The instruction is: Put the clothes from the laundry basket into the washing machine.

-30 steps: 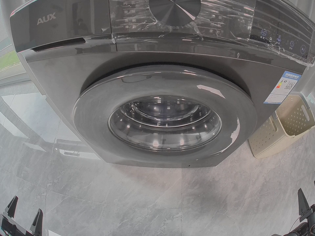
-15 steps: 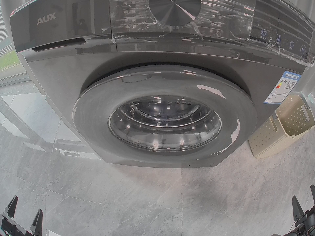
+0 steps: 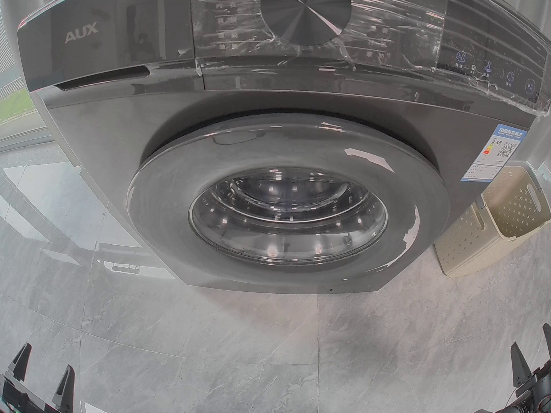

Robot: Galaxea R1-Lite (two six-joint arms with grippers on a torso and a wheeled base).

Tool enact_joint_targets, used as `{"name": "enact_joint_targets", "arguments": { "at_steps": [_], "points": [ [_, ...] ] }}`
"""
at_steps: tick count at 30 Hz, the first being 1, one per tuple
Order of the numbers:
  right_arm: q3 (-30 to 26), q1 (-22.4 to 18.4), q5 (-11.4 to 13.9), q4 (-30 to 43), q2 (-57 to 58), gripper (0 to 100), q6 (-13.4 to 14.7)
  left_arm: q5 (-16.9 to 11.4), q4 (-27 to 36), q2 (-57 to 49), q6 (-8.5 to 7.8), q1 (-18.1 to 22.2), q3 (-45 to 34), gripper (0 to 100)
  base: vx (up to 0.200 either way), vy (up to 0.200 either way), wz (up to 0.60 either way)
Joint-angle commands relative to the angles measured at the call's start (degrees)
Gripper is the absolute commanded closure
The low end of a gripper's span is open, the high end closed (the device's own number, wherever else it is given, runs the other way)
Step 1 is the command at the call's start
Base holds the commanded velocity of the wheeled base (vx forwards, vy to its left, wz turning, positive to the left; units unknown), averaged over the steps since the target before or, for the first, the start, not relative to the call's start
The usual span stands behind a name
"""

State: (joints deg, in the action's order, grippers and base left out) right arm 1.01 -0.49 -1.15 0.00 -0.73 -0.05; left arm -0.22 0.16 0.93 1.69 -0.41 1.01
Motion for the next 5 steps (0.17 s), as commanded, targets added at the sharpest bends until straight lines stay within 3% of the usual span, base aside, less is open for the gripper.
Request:
{"name": "enact_joint_targets", "arguments": {
  "at_steps": [1, 2, 5],
  "points": [
    [-1.0, 0.0, -0.1, 0.0, 0.3, 0, 0.0, 0.1, -0.1, -0.8, -0.02, 0.1, -0.9, 0, 0.0, 0.0, 0.0],
    [-1.0, 0.0, -0.1, 0.0, 0.3, 0, 0.1, 0.3, 0.0, -0.8, -0.9, 0.1, -1.0, 0, 0.0, 0.0, 0.0],
    [-1.0, 0.1, -0.1, 0.0, 0.3, 0, 0.1, 0.2, -0.1, -0.8, -0.73, 0.1, -1.0, 0, 0.0, 0.0, 0.0]
  ]
}}
